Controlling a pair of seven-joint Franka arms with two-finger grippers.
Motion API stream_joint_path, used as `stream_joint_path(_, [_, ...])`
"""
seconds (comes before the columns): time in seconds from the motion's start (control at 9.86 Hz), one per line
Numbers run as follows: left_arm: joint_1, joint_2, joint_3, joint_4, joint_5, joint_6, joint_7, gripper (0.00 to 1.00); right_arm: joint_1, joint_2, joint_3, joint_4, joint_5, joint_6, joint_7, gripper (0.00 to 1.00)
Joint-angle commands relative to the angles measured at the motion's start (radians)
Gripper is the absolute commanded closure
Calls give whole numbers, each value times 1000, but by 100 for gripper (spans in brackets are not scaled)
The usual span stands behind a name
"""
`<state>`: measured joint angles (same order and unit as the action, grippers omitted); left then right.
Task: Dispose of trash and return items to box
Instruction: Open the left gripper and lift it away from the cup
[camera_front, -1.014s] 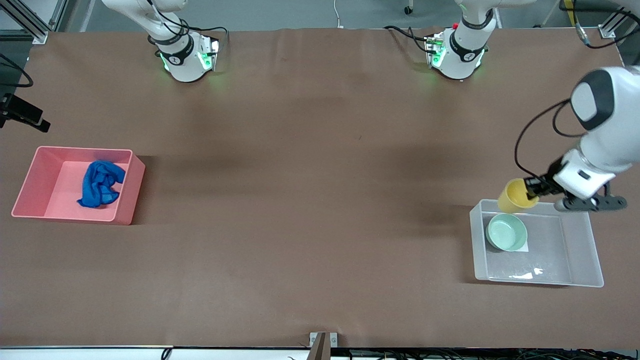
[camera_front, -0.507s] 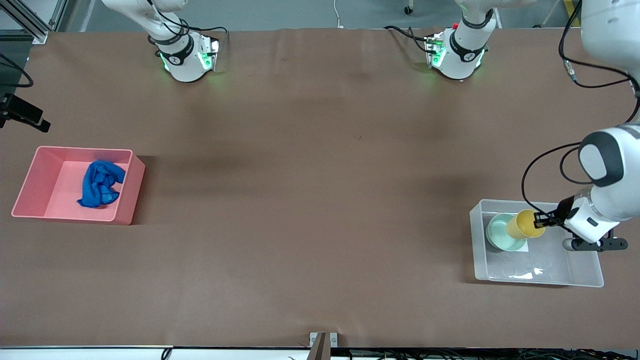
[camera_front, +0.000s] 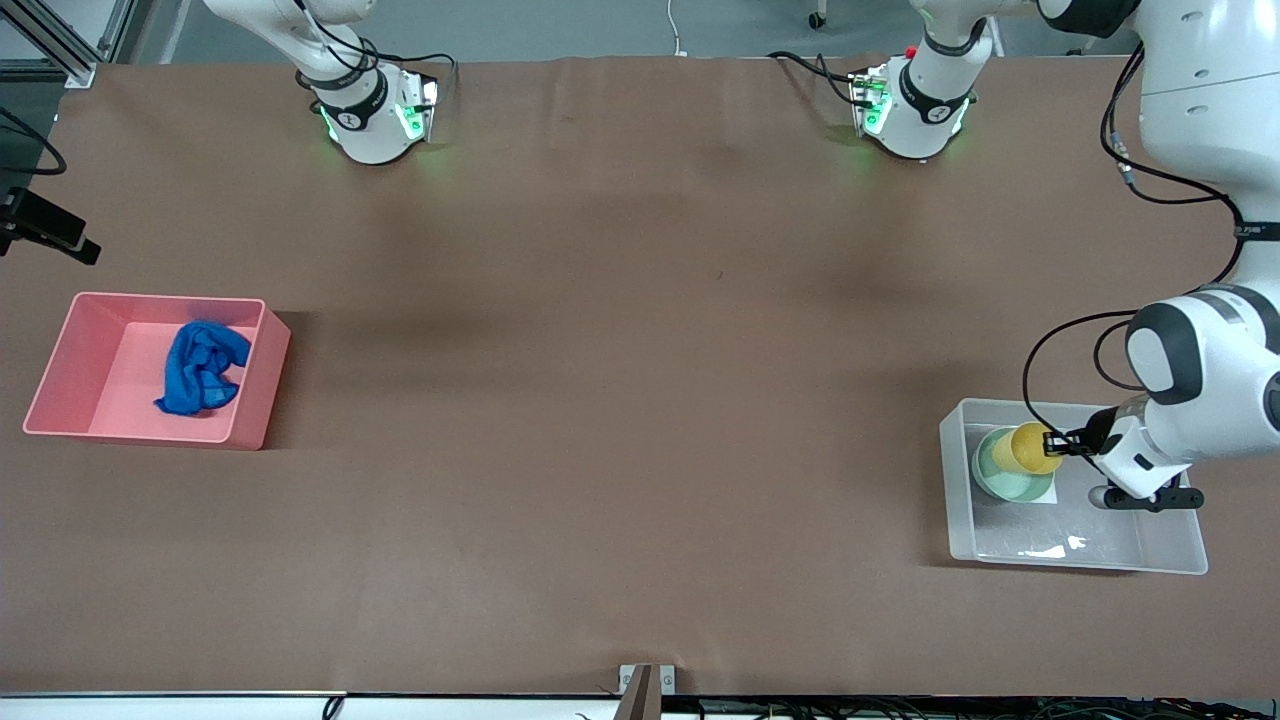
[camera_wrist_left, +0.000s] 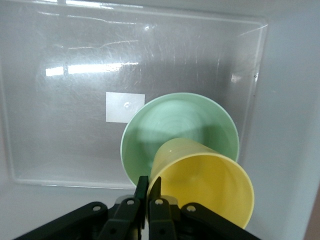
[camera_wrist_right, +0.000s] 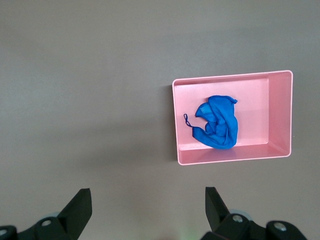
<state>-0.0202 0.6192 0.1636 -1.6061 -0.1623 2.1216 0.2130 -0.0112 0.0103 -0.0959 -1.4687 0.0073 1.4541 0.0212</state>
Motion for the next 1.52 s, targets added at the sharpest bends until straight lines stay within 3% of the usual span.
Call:
stream_joint_path(0.0, [-7, 36, 10, 3, 0, 24, 22, 91, -9, 4, 7, 10, -10, -12, 2, 0])
stream_joint_path(0.1, [-10, 30, 8, 3, -2, 24, 22, 61, -9, 4, 5, 10, -10, -12, 0, 0])
stream_joint_path(0.2, [-13, 7, 8, 8, -2, 24, 22, 7, -9, 4, 7, 10, -10, -17, 0, 0])
stream_joint_path(0.3, [-14, -45, 4, 9, -2, 18, 17, 0, -10, 4, 7, 10, -10, -9, 2, 0])
stream_joint_path(0.51, [-18, -190, -25, 5, -2, -24, 3, 0, -10, 4, 5, 10, -10, -8, 0, 0])
stream_joint_path(0.71, [-17, -338, -53, 3, 4, -212, -15, 0, -10, 5, 5, 8, -10, -9, -4, 0])
stream_joint_path(0.91, [-10, -499, -133, 2, 125, -384, -87, 0, -10, 4, 5, 5, -10, -3, -30, 0])
stream_joint_path(1.01, [-10, -568, -154, 5, 130, -438, -143, 0, -10, 4, 5, 5, -10, 2, -35, 0])
stream_joint_path(1.32, [-9, -738, -168, -1, 132, -573, -193, 0, -10, 4, 5, 5, -10, -17, -35, 0])
stream_joint_path(1.42, [-7, -746, -170, 1, 132, -613, -222, 0, -12, 4, 4, 5, -10, -17, -35, 0])
